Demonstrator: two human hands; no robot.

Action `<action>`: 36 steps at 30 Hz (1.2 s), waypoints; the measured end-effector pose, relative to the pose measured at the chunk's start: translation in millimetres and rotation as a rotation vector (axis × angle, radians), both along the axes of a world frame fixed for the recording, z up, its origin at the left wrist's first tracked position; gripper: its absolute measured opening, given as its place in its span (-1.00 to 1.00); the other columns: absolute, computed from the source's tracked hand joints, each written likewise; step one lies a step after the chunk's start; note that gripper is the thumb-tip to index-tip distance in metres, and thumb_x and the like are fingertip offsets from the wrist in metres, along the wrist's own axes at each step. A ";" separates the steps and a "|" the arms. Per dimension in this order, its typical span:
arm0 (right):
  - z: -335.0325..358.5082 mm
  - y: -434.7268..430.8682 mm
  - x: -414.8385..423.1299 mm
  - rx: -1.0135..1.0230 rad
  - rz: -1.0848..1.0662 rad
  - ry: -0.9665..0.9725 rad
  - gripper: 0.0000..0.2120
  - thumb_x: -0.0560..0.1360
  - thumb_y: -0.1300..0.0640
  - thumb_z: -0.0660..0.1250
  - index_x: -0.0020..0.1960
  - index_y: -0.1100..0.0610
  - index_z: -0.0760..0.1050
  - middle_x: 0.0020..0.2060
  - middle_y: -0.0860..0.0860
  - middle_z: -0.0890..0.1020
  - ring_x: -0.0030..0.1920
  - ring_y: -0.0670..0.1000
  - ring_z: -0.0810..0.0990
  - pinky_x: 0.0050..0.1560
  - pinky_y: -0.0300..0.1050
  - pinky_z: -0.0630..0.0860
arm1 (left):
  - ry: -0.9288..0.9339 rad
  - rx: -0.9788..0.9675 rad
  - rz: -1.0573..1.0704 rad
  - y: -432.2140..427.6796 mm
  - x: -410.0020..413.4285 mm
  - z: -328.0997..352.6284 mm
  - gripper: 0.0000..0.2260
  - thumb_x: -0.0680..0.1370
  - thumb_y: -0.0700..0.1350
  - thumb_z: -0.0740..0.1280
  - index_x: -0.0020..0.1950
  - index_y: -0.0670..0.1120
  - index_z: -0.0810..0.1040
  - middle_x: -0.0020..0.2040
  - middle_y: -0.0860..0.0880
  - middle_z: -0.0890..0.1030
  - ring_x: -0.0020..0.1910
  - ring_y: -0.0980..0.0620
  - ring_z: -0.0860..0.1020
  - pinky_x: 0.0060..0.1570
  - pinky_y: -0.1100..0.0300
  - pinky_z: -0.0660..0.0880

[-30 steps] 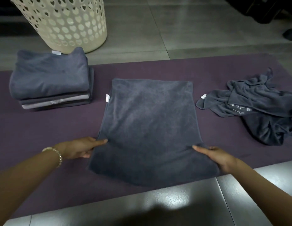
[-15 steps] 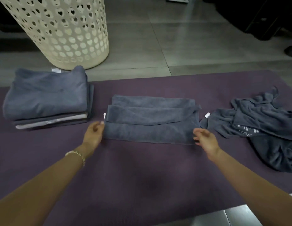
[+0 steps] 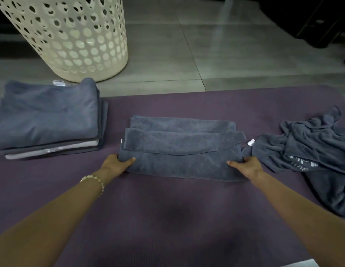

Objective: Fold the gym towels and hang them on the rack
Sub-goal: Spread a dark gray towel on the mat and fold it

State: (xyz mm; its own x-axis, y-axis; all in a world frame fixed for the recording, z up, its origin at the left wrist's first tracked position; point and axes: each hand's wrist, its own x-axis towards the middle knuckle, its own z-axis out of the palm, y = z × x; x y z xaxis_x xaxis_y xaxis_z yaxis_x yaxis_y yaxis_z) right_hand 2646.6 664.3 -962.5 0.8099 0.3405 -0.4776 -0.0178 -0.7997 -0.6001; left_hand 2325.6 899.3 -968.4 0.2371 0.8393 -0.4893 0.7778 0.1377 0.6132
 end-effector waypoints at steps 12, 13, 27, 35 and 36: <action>11.5 -45.0 -46.4 0.290 -0.014 0.212 -0.73 0.41 0.16 0.49 0.06 0.22 0.55 -0.08 0.10 0.68 -0.13 0.05 0.67 -0.22 -0.21 0.61 | -0.375 -0.109 0.288 -40.3 -43.6 34.8 -0.76 0.54 -0.16 0.37 0.05 -0.34 0.56 -0.12 -0.16 0.58 -0.30 0.02 0.53 -0.54 0.40 0.47; 11.5 -61.8 -53.6 0.263 0.041 0.228 -0.73 0.41 0.16 0.49 0.06 0.21 0.58 -0.12 0.06 0.69 -0.18 0.00 0.68 -0.31 -0.28 0.58 | -0.347 -0.128 0.257 -47.8 -60.3 35.0 -0.77 0.53 -0.16 0.37 0.04 -0.33 0.57 -0.13 -0.16 0.59 -0.30 0.02 0.54 -0.53 0.40 0.47; 33.4 -88.3 -76.7 0.089 0.183 0.118 -0.28 0.24 0.01 0.61 0.25 0.20 0.34 0.03 0.00 0.55 0.11 0.01 0.54 0.10 -0.11 0.45 | -0.069 0.218 -0.158 -83.9 -111.8 34.1 -0.55 0.38 0.02 0.52 0.09 -0.06 0.34 0.02 -0.08 0.38 -0.06 -0.02 0.43 0.00 0.11 0.45; 29.3 -59.6 -64.4 0.132 -0.039 0.074 -0.80 0.55 0.13 0.33 -0.06 0.29 0.49 -0.40 0.12 0.51 -0.41 0.08 0.46 -0.42 -0.16 0.48 | -0.085 -0.112 -0.081 -64.0 -101.0 31.9 -0.71 0.49 0.00 0.43 -0.34 -0.13 0.50 -0.36 -0.03 0.51 -0.32 0.08 0.45 -0.33 0.36 0.37; 31.3 -57.7 -60.2 0.171 -0.081 0.121 -0.81 0.56 0.15 0.31 -0.16 0.25 0.48 -0.47 0.10 0.51 -0.48 0.05 0.46 -0.55 -0.26 0.43 | -0.167 -0.176 -0.013 -59.0 -99.4 35.9 -0.73 0.49 0.03 0.42 -0.27 -0.16 0.59 -0.30 -0.05 0.56 -0.28 0.06 0.49 -0.25 0.33 0.42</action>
State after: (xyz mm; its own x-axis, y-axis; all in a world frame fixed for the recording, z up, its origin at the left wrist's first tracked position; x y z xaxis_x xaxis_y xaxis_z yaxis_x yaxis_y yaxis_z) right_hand 2586.4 606.6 -931.2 0.7784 0.3608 -0.5137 -0.1576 -0.6798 -0.7163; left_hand 2226.2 840.4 -932.5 0.3375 0.7410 -0.5805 0.6700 0.2441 0.7011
